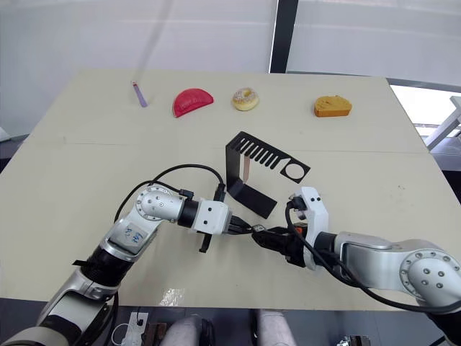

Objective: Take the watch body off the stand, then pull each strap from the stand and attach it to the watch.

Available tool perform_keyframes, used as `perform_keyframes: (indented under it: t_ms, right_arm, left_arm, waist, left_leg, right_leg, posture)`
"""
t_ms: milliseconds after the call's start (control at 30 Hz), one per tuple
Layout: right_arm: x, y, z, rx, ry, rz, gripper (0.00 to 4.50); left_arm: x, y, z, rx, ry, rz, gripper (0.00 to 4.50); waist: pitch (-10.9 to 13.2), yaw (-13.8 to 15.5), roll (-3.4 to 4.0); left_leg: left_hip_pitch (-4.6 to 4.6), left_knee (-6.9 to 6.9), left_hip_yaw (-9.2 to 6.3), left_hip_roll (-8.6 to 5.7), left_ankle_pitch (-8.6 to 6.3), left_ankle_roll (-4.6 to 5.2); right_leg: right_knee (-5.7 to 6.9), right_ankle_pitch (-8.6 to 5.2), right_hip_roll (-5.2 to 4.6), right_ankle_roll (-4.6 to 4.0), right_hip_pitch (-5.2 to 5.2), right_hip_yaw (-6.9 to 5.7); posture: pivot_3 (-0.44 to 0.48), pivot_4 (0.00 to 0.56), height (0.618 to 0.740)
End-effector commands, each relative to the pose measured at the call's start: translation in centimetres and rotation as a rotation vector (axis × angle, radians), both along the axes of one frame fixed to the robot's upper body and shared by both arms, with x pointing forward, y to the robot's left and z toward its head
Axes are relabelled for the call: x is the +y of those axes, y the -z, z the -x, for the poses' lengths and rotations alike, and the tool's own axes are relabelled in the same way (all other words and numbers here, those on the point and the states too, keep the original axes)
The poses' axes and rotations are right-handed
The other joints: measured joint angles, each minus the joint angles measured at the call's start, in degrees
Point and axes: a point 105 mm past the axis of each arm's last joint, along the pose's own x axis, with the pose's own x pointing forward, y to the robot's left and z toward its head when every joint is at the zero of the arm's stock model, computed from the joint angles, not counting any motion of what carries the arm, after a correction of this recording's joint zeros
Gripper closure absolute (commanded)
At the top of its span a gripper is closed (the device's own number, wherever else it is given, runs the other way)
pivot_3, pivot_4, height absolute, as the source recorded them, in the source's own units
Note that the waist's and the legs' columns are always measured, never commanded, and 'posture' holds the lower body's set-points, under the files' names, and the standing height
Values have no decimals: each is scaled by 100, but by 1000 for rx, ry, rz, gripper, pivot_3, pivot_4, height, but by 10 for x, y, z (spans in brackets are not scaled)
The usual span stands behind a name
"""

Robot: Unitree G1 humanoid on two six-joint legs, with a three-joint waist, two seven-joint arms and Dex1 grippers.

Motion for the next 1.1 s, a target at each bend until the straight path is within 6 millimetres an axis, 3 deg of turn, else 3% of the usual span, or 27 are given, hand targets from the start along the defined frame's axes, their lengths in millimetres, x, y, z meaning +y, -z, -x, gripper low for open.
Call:
perform_keyframes:
  t_ms: [33, 1100]
  right_arm:
    - [20, -10, 21, -8, -126, -72, 2901]
    - [22, -9, 20, -4, -125, -78, 2901]
  left_arm:
    - [-15, -16, 14, -42, 80, 64, 4500]
    - [-19, -17, 9, -44, 68, 71, 4500]
  waist:
    - [0, 0, 0]
    - [0, 2, 0]
  left_leg:
    - [0, 0, 0, 0, 0, 0]
    - [0, 1, 0, 0, 0, 0]
  right_leg:
    - [0, 0, 0, 0, 0, 0]
    - [0, 0, 0, 0, 0, 0]
  posture:
    - [0, 150, 737]
    - [0, 150, 737]
